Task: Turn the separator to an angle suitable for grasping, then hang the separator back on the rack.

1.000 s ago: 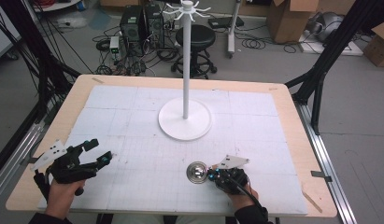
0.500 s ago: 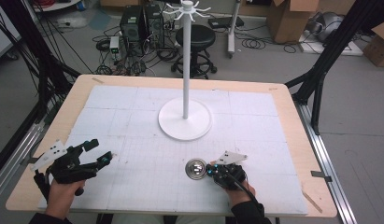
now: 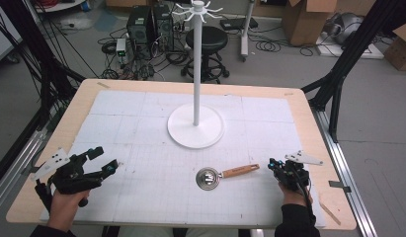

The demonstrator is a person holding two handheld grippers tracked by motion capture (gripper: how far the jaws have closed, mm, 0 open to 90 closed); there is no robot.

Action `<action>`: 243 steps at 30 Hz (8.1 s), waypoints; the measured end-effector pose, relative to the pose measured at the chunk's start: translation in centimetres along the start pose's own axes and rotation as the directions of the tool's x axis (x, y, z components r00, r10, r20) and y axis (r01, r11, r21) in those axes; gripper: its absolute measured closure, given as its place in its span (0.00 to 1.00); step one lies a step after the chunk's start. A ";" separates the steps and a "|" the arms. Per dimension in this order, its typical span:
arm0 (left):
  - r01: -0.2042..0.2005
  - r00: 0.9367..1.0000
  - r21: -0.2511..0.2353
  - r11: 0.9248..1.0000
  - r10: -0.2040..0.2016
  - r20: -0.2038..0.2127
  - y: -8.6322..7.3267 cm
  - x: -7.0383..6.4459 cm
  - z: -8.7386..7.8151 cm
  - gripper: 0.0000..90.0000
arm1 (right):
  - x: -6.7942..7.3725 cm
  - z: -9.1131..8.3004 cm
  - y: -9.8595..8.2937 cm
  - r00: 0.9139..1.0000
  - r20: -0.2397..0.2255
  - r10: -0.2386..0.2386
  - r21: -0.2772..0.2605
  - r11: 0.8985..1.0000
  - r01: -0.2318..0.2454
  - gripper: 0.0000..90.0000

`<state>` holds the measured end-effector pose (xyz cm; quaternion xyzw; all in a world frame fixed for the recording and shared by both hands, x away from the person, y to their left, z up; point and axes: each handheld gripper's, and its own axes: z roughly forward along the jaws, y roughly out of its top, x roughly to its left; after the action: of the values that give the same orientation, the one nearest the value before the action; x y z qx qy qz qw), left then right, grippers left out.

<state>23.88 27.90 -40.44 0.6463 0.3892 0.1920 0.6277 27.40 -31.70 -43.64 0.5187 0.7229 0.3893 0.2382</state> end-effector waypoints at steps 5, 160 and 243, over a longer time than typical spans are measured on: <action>0.004 1.000 -0.002 1.000 -0.004 -0.002 0.0 0.1 -0.1 0.20 | 0.9 0.9 0.1 0.997 -0.074 -0.030 0.023 0.999 0.032 0.99; -0.449 0.881 0.569 0.689 0.235 0.411 -3.1 -9.7 15.6 0.47 | 3.0 -7.8 -0.5 0.995 -0.099 -0.020 -0.259 0.966 -0.006 0.19; -0.180 0.897 0.112 0.977 0.116 0.426 3.6 -7.9 6.8 0.75 | 8.7 -6.0 3.3 0.773 -0.590 -0.233 -0.357 0.934 0.009 0.24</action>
<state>24.93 17.88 -36.02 0.7452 0.2089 0.0674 0.6297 21.77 -24.94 -36.98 0.2642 0.7162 0.6389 0.0950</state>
